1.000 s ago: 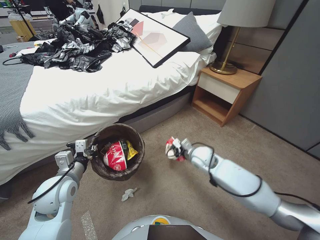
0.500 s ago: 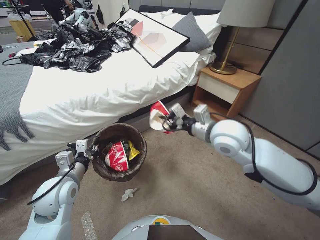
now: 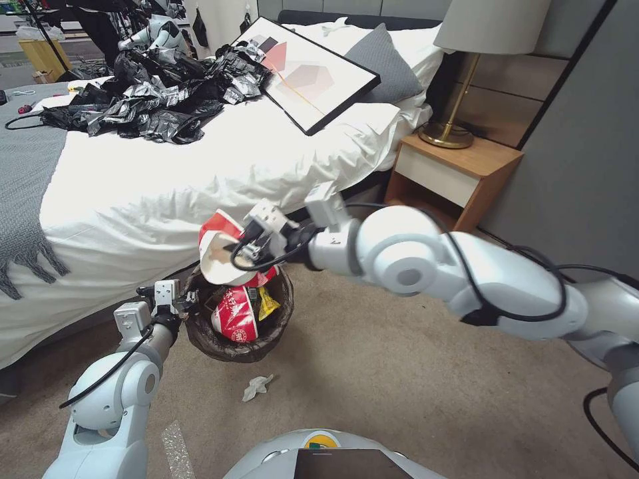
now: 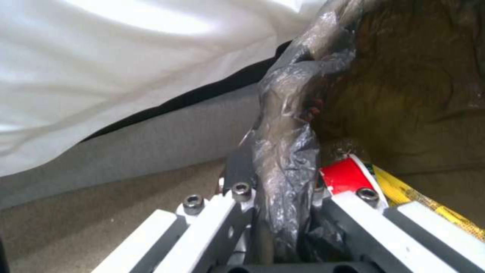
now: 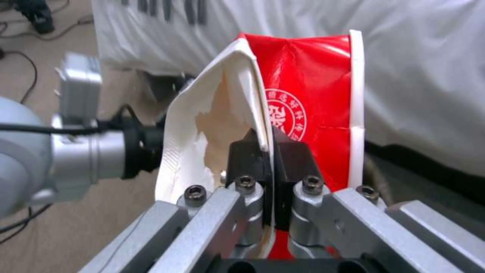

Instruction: Pick up the trash bin, then pick up the garbage from the floor and place it into the trash bin.

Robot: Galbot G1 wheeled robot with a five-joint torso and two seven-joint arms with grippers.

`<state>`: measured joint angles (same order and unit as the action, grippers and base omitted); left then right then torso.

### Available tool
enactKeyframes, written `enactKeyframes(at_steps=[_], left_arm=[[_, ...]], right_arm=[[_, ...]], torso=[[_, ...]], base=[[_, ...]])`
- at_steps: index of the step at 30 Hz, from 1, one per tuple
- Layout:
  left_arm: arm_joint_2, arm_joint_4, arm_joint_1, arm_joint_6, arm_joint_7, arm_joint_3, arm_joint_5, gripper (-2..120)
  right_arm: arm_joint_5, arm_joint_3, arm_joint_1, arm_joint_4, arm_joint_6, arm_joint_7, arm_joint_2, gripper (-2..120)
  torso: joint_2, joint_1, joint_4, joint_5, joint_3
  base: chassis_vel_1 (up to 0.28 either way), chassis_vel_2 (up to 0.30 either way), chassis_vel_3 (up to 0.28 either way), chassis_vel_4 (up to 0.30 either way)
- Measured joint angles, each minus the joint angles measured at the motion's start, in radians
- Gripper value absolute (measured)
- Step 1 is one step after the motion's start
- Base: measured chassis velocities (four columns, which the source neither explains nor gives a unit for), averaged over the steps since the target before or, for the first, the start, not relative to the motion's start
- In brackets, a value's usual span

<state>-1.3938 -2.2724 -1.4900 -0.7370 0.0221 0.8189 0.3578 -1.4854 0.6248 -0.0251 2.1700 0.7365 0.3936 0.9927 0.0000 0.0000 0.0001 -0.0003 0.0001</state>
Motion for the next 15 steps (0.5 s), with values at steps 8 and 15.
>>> enactKeyframes(at_steps=[8, 15], left_arm=[[0.003, -0.001, 0.003, 0.000, 0.002, 0.011, 0.006, 0], [0.003, 0.009, 0.009, 0.001, 0.002, 0.009, 0.005, 0]], right_arm=[[0.127, 0.067, 0.077, -0.098, 0.000, -0.023, 0.026, 0], [0.185, 0.077, 0.134, -0.155, -0.001, -0.037, 0.020, 0]], torso=[[0.000, 0.000, -0.0002, 0.0002, 0.000], [0.000, 0.000, -0.0003, 0.0003, 0.000]], base=[[0.000, 0.000, 0.000, 0.000], [0.000, 0.000, 0.000, 0.000]])
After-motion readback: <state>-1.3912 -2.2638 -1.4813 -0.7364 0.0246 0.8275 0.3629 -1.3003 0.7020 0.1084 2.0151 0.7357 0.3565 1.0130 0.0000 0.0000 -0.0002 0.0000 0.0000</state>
